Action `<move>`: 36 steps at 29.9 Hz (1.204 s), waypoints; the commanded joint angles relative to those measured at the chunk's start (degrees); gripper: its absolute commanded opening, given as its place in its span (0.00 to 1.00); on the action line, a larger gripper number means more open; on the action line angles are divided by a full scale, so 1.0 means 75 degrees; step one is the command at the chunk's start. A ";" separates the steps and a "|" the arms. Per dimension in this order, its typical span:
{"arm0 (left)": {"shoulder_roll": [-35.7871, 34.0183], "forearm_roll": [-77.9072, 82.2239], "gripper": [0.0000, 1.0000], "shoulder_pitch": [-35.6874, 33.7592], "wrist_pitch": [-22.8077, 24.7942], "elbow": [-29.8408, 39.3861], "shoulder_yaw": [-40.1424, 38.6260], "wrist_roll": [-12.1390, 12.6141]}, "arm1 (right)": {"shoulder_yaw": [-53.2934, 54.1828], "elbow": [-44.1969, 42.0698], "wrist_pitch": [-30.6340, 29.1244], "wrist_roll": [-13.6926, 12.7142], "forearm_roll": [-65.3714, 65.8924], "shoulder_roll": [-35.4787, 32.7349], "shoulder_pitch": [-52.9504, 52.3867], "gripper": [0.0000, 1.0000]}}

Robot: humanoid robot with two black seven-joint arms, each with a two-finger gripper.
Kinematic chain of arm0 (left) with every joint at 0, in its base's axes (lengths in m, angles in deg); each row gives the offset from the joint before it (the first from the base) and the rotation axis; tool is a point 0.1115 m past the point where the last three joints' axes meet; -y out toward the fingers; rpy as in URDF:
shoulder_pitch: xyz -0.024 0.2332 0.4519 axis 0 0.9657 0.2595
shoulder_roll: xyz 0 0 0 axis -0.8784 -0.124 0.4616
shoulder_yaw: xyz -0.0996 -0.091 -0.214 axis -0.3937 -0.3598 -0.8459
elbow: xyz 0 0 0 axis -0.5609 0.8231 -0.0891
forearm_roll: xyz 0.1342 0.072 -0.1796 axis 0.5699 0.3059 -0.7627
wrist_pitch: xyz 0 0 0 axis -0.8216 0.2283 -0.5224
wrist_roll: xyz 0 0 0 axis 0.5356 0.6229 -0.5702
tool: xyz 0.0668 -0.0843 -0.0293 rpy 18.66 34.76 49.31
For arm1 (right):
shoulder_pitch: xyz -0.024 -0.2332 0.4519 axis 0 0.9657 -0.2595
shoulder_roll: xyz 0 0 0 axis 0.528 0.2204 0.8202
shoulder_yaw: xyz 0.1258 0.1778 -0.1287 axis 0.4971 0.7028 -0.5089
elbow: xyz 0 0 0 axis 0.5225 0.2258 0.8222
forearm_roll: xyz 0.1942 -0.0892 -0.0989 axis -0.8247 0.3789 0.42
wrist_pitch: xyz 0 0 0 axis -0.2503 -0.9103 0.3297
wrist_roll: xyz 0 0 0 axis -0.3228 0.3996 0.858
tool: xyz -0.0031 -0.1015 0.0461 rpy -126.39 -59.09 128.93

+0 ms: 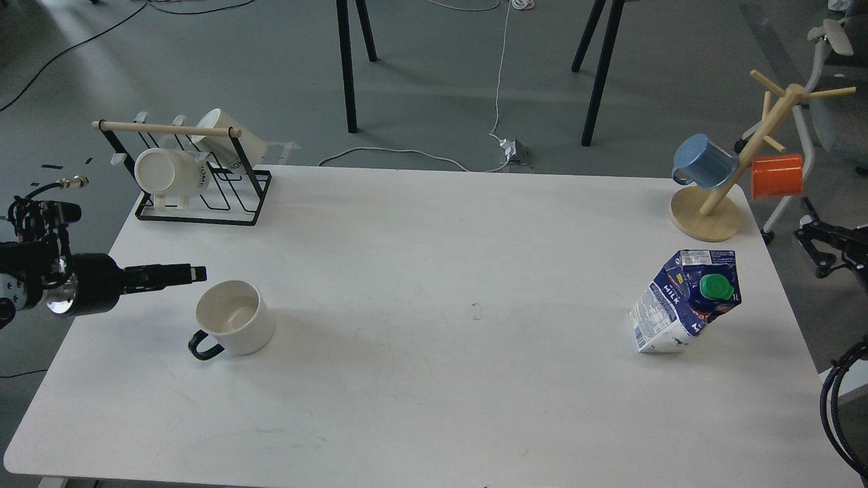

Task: Place cup and milk with both arms
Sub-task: 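Reach the left gripper to the white mug rim and grasp it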

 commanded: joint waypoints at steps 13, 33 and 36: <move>0.0258 0.0064 0.99 0.0283 -0.0301 0.0010 -0.0011 0.0001 | 0.0008 0.0024 0.0000 0.0000 0.0000 0.0001 0.0182 0.98; 0.0786 0.0099 0.66 0.0494 -0.0980 -0.0259 0.0199 0.0001 | 0.0008 0.0036 0.0000 0.0000 0.0000 0.0001 0.0264 0.99; 0.0763 0.0192 0.56 0.0482 -0.1155 -0.0259 0.0411 0.0001 | 0.0032 0.0024 0.0000 0.0011 0.0000 -0.0011 0.0264 0.99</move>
